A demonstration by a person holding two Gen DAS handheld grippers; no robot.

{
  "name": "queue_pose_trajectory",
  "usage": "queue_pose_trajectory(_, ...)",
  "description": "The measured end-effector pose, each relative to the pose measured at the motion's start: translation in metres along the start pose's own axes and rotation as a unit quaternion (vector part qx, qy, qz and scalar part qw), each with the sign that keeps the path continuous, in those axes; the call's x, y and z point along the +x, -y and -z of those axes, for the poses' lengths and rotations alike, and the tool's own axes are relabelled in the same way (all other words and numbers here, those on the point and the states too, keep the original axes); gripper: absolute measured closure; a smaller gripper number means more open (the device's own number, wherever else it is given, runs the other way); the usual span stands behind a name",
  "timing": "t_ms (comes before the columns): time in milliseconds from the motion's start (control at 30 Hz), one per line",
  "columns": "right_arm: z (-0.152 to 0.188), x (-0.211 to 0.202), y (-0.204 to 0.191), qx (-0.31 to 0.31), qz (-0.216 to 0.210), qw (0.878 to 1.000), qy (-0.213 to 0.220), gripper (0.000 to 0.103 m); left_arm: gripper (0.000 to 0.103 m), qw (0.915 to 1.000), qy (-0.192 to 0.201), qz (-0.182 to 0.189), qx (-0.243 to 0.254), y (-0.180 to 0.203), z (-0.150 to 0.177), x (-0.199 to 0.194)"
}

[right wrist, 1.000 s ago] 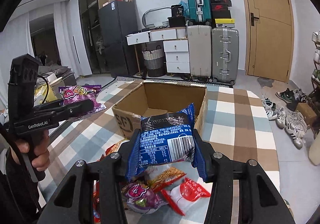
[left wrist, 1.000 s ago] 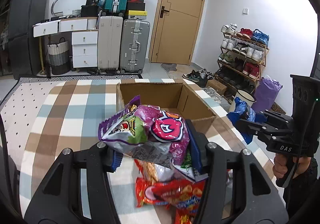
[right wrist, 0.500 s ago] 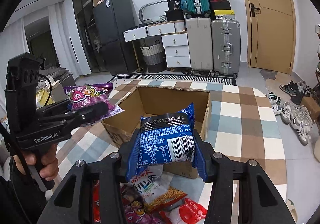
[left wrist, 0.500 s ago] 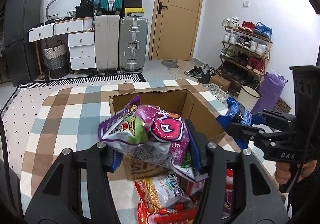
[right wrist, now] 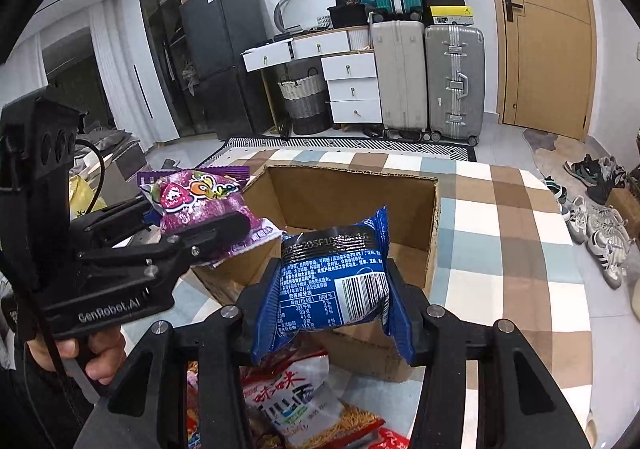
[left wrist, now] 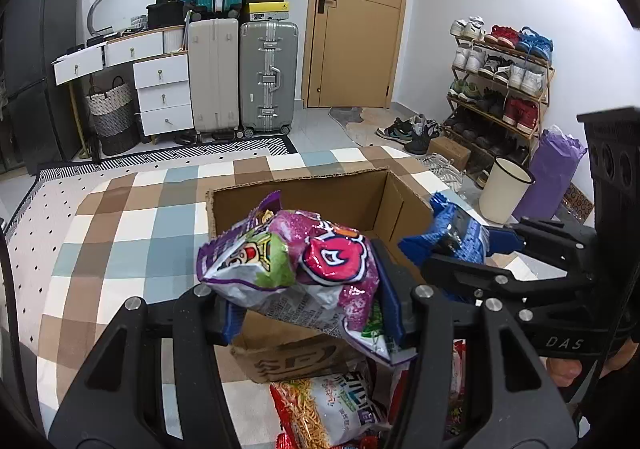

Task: Organize snacks
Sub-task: 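Carry the blue pack and purple bag over the box with both grippers, then open both grippers to drop the snacks into the box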

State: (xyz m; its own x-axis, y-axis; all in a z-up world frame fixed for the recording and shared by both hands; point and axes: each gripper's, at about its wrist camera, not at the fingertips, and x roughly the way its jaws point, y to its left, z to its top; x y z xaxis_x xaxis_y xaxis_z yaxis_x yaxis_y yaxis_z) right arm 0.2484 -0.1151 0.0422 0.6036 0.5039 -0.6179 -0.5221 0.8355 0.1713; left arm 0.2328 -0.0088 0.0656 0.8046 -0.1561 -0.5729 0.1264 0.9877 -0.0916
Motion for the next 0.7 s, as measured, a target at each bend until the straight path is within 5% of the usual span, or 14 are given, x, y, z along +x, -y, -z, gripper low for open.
queue_pose_trajectory(533,0.001,0.027,0.015,0.011,0.009,1.0,-0.02,0.055,0.051,0.9993,-0.035,-0.016,-0.002,0.003,0.011,0.047)
queue_pose_trajectory(700,-0.001,0.025,0.015,0.018,0.009,1.0,-0.015,0.047,0.049,0.9989,-0.04,-0.019,-0.012,-0.001,0.013,0.05)
